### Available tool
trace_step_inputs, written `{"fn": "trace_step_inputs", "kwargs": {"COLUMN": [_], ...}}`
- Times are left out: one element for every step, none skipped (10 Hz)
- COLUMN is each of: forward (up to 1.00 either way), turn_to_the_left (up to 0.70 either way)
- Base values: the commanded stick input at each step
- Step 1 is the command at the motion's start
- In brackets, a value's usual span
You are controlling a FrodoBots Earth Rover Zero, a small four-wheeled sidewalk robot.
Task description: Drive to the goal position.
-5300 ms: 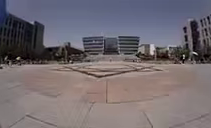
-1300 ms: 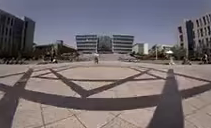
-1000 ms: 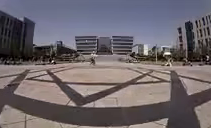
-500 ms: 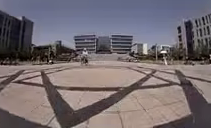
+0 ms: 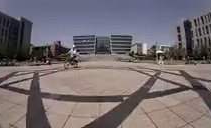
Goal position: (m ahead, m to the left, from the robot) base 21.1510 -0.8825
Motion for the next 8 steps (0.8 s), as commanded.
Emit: {"fn": "trace_step_inputs", "kwargs": {"forward": [1.0,1.0,1.0,1.0,1.0,1.0,1.0,1.0], "turn_to_the_left": [0.0,0.0,0.0,0.0,0.0,0.0,0.03,0.11]}}
